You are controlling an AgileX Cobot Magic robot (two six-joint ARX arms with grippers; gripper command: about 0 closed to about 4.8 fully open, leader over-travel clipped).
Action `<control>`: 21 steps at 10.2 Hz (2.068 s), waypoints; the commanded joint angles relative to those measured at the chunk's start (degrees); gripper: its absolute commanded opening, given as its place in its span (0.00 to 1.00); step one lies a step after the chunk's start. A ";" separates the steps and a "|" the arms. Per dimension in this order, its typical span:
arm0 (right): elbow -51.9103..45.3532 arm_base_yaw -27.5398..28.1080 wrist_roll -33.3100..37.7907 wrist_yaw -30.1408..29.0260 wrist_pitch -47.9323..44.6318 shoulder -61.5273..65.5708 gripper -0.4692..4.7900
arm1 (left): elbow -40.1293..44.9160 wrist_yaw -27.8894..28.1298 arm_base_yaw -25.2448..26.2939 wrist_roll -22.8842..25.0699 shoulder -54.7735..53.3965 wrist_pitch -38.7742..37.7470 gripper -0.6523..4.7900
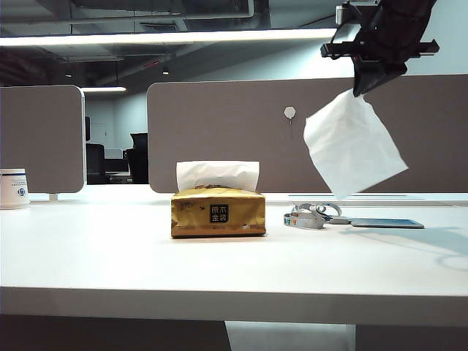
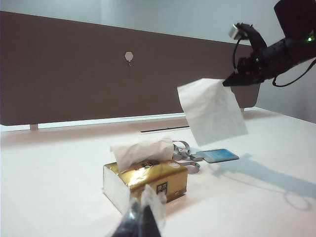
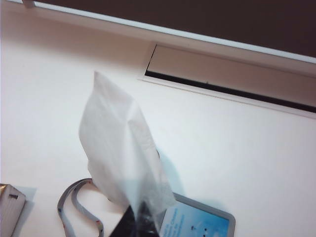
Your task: Pull out a tissue from the tissue box and use it to cover the ID card on the tabletop.
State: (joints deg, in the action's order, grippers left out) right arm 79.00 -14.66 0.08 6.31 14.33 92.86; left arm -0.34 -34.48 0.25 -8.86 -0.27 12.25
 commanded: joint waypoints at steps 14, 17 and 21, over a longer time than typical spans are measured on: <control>-3.96 6.38 4.39 0.24 0.35 5.40 0.09 | -0.13 -6.29 -0.04 -0.17 -0.04 5.01 0.11; -5.88 10.45 4.35 0.00 -2.03 5.40 0.09 | -0.13 -6.29 -0.04 -0.17 -0.04 5.01 0.11; -5.88 10.78 4.42 -3.98 -7.13 8.02 0.09 | -0.13 -6.32 -0.04 -0.17 -0.02 5.01 0.11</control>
State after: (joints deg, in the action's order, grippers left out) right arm 72.99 -3.81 4.27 2.70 7.38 100.40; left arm -0.32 -40.51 0.23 -8.86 -0.27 16.73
